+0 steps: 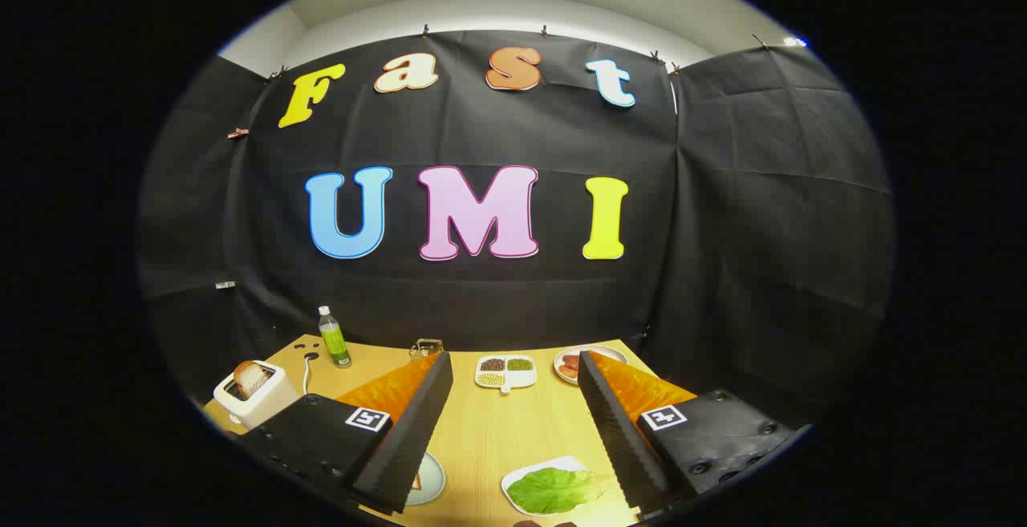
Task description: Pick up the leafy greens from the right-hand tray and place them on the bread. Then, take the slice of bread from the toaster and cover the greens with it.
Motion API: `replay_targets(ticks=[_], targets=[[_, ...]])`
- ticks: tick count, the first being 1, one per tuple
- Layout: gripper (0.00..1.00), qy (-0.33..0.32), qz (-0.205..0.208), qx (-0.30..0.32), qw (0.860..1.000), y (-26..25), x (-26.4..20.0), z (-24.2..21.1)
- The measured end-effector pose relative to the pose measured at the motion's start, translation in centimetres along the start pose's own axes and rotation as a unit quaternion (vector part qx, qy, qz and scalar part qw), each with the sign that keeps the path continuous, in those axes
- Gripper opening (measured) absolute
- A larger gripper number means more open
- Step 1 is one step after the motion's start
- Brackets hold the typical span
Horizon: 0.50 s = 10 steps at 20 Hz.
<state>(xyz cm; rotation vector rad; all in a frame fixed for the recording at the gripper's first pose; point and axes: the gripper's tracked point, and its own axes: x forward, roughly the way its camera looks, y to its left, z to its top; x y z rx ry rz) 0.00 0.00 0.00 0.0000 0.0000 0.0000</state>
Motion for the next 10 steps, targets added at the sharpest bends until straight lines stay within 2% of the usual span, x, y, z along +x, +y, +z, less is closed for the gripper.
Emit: replay_targets(ticks=[5,10], targets=[[0.97,-0.008,0.02,-0.008,1.0,1.0,-0.4,0.9],[0.97,0.002,0.035,-0.028,0.999,1.7,-0.6,-0.2]])
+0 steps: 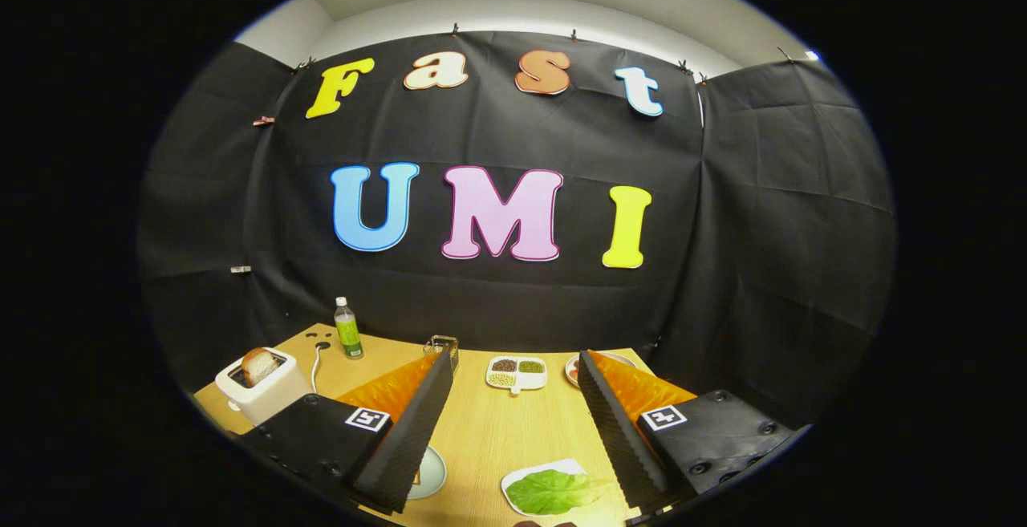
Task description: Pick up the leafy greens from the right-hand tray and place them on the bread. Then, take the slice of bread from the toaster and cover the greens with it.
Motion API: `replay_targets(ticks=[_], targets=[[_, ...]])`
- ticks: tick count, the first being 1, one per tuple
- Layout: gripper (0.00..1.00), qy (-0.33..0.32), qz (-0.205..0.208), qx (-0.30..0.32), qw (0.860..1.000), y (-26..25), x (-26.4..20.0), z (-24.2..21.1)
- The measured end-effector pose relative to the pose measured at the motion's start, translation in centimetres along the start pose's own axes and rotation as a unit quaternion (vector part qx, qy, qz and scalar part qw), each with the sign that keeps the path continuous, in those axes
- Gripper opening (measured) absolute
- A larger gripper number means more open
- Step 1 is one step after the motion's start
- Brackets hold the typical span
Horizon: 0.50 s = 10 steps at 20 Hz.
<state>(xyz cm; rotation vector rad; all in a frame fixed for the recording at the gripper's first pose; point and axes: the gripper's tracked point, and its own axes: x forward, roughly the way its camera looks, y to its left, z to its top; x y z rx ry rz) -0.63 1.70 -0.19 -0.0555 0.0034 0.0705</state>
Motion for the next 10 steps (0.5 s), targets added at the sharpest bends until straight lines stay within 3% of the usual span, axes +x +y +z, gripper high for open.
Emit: replay_targets(ticks=[10], targets=[[0.97,0.017,-0.004,-0.006,1.0,-1.3,0.4,-1.9]])
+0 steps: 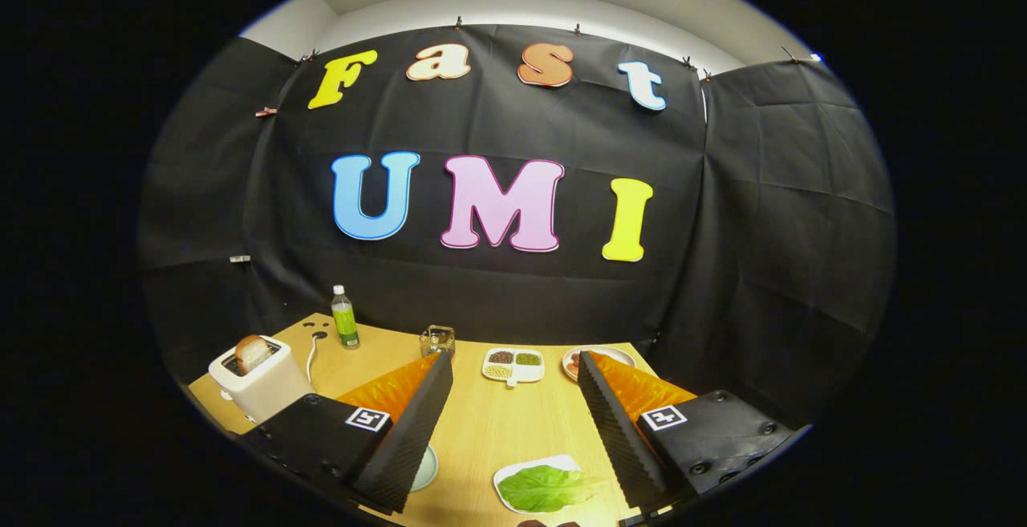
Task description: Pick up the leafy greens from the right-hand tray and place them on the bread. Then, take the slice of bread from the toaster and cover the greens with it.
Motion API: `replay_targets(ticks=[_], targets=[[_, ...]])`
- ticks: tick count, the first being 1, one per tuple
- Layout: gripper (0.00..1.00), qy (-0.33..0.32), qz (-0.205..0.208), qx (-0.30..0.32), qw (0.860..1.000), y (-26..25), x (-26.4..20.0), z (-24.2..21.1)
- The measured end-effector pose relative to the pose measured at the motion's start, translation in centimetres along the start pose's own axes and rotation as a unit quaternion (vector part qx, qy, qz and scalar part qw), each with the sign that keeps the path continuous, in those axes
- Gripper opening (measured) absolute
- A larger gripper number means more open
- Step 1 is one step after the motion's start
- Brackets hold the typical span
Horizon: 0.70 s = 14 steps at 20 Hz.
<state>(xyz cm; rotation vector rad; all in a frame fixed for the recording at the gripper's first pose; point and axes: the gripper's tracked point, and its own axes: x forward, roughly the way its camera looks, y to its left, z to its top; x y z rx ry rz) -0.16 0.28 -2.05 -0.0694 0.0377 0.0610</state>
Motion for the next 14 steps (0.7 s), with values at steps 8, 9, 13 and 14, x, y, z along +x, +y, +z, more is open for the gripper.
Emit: replay_targets(ticks=[8,9,13,14], targets=[[0.97,0.059,0.004,0.035,0.998,-1.3,1.7,-4.6],[0.97,0.07,0.01,0.036,0.997,-1.2,2.0,-5.5],[0.98,0.127,0.04,0.025,0.991,-0.8,2.9,-10.0],[0.98,0.143,0.049,0.024,0.988,-0.8,3.0,-11.5]])
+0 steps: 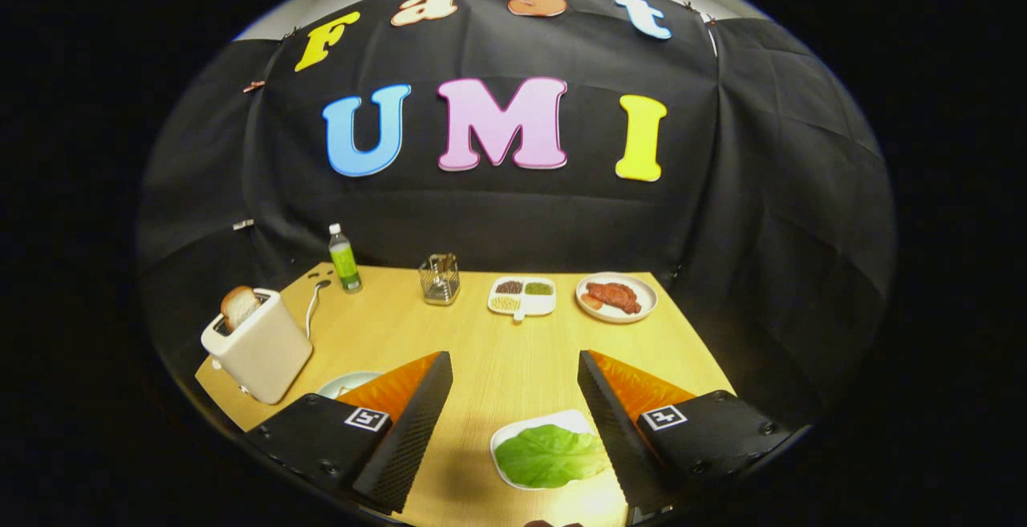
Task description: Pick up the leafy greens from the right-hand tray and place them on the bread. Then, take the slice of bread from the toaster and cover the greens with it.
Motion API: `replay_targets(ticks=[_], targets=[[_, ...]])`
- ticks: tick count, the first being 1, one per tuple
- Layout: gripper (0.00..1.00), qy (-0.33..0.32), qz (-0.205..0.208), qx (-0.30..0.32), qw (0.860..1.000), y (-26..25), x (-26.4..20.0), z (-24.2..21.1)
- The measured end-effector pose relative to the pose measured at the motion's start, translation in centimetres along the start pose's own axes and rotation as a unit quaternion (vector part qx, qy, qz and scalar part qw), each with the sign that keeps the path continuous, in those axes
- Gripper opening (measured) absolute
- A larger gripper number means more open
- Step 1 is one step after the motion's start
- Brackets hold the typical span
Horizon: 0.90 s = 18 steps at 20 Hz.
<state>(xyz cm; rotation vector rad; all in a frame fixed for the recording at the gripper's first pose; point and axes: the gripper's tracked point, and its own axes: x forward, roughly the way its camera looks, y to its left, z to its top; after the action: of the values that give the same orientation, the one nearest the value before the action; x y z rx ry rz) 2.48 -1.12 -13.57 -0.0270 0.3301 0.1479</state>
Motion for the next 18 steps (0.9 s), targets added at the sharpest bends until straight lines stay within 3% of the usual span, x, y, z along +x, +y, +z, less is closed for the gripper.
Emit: replay_targets(ticks=[8,18], targets=[[0.98,0.112,0.048,-0.045,0.992,-1.5,3.5,-8.5],[0.98,0.22,0.104,-0.109,0.964,-3.5,6.0,-17.8]])
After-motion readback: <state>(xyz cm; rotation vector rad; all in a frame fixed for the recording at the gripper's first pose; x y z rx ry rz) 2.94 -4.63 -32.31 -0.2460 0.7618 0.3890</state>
